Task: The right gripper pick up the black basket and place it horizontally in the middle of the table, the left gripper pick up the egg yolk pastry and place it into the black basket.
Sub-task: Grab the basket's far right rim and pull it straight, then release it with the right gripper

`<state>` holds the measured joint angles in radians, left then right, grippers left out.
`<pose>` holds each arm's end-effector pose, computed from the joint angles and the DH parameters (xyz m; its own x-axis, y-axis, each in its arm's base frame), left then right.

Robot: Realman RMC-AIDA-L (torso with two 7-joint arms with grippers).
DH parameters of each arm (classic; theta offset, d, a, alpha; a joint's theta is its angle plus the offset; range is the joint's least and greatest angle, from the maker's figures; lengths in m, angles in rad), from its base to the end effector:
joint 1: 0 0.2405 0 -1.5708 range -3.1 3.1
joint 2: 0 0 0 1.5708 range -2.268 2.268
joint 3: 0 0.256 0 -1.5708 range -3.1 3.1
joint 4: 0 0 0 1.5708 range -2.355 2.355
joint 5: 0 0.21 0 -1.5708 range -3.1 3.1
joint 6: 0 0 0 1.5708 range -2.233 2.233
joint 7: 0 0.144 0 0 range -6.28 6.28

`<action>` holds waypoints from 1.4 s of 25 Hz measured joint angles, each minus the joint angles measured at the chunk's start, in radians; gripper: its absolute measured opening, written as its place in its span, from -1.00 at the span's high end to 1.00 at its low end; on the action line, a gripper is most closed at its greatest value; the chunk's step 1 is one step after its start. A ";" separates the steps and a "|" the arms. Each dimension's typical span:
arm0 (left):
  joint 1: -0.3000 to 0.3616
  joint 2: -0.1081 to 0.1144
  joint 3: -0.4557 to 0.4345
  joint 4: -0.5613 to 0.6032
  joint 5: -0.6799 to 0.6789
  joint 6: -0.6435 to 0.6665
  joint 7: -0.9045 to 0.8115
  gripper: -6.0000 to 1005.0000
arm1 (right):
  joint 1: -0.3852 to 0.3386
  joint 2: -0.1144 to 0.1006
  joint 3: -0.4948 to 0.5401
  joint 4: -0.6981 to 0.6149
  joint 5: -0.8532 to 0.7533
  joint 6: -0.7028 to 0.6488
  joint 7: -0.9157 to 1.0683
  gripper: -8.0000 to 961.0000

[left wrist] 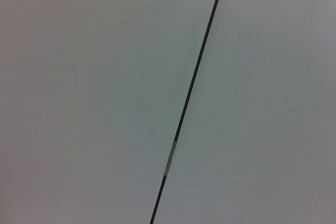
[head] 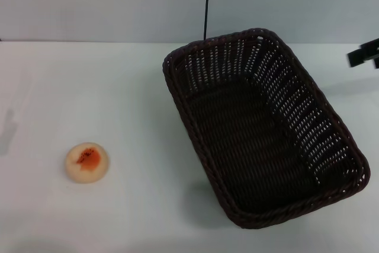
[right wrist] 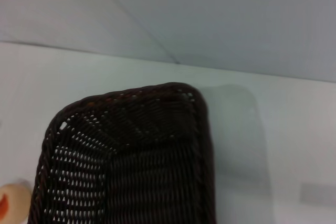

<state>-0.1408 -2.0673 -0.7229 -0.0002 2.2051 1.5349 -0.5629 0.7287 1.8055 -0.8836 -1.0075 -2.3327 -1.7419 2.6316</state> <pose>-0.3960 0.2009 0.0272 0.4813 -0.0855 0.8724 0.8740 -0.0291 -0.4850 0.2183 0.3904 0.1260 0.4164 -0.8984 -0.1395 -0.8950 -0.3781 -0.2366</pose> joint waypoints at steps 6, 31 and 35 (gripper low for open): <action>-0.005 0.002 -0.006 0.007 -0.002 0.000 0.000 -0.66 | 0.101 0.071 -0.002 0.079 -0.170 0.034 0.004 -0.74; -0.015 0.009 -0.010 0.011 -0.007 0.026 0.037 -0.66 | 0.213 0.240 -0.001 0.257 -0.346 0.245 0.013 -0.38; -0.005 0.009 -0.010 0.011 -0.007 0.040 0.036 -0.66 | 0.197 0.242 -0.001 0.244 -0.346 0.240 0.010 -0.17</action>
<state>-0.1459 -2.0585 -0.7333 0.0107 2.1981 1.5747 -0.5266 0.9258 2.0472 -0.8850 -0.7630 -2.6788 -1.5022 2.6412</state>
